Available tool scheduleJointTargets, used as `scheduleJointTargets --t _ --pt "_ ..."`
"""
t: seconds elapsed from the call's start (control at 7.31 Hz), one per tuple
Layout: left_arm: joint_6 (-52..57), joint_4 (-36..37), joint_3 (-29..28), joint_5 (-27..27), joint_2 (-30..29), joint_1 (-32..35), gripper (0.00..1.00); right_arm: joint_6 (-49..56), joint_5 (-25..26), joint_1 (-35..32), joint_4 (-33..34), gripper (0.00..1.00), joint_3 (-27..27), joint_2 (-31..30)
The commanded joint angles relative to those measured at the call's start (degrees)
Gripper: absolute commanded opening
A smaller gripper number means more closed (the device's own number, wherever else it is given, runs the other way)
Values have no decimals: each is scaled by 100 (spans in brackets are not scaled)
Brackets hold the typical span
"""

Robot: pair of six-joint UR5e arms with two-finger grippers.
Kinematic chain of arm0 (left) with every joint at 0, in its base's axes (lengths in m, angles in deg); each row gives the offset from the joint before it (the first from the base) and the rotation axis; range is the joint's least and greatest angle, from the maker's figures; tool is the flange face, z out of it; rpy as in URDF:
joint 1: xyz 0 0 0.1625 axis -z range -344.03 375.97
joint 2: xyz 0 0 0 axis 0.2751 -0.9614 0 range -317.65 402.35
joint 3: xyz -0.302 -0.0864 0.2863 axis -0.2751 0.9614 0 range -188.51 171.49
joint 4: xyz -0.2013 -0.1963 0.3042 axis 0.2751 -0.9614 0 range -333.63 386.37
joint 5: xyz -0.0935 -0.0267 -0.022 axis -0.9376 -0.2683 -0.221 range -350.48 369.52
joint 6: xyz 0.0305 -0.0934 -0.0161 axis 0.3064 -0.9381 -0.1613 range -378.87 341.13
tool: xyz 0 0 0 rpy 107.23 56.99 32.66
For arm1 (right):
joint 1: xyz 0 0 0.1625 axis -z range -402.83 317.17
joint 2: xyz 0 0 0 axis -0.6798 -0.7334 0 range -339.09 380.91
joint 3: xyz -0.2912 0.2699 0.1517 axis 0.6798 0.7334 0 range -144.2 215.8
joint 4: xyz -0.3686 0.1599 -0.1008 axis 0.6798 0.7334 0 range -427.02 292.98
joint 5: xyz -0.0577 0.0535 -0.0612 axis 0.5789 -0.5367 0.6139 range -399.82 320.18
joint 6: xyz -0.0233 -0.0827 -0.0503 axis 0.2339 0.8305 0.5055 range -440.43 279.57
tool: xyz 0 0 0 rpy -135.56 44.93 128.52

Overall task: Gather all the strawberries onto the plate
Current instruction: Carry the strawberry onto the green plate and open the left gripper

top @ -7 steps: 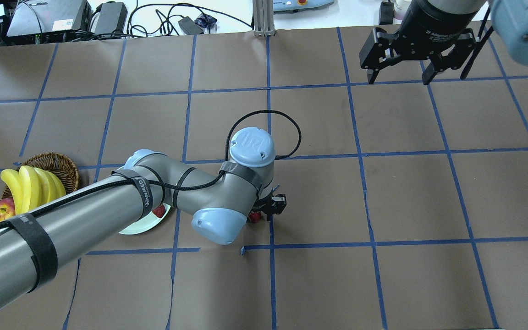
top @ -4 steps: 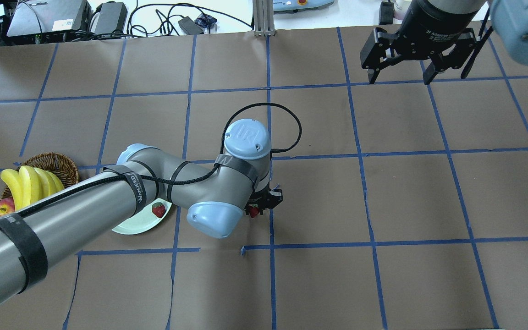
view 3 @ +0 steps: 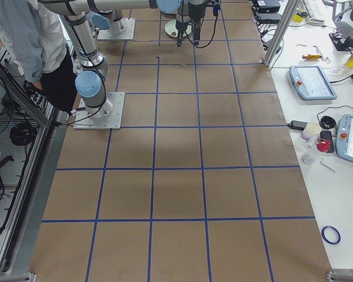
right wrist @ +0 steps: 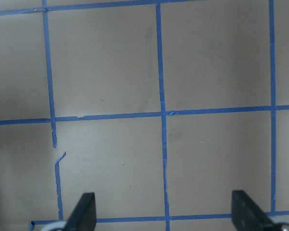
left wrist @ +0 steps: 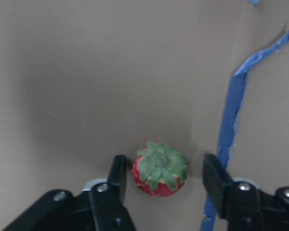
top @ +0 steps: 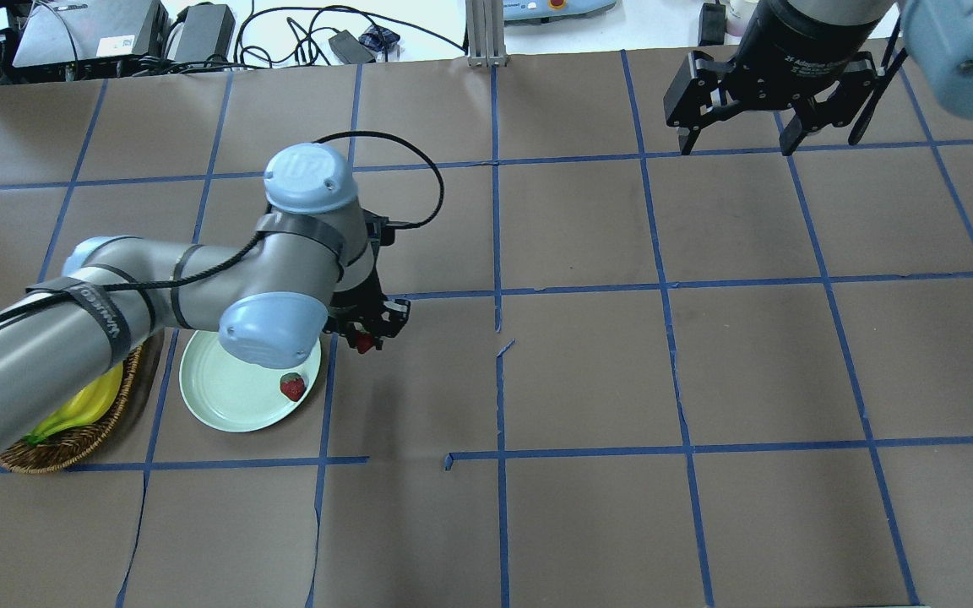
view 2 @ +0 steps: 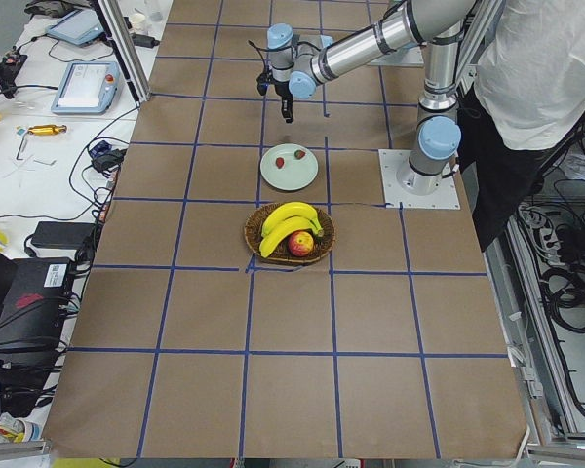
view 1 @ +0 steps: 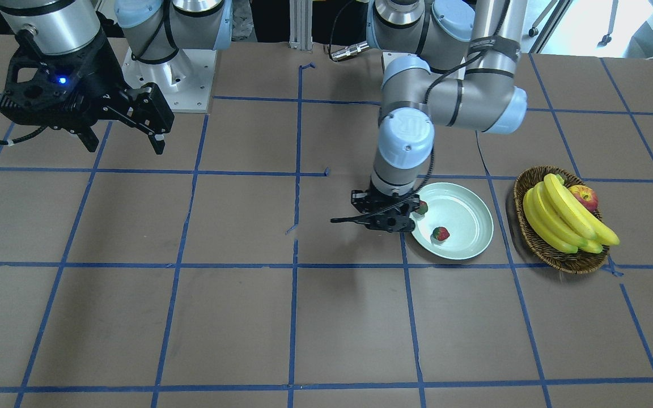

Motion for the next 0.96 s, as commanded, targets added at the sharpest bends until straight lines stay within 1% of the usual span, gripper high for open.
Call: scheduleJointTargets --t 0.0,0.14,0.27,0.41,0.55,0.68,0.82 --pt "1348 -396 55 285 235 -1082 1 1 1 0 -1 100 2 5" --pt "1579 -424 238 286 236 -1365 20 -8 -8 0 -1 100 -7 -4" --pt "1651 -364 501 251 271 -1472 84 1 1 0 7 100 -7 5" --pt "1573 -337 547 242 393 -1438 92 1 -8 0 7 100 -16 5" --pt "1451 -293 400 199 577 -1368 100 1 -8 0 16 100 -24 14" --pt "1275 -397 -19 16 761 -1281 100 1 -8 0 16 100 -25 23" --pt "1248 -685 -554 -273 876 -1123 100 18 -8 0 16 100 -33 49"
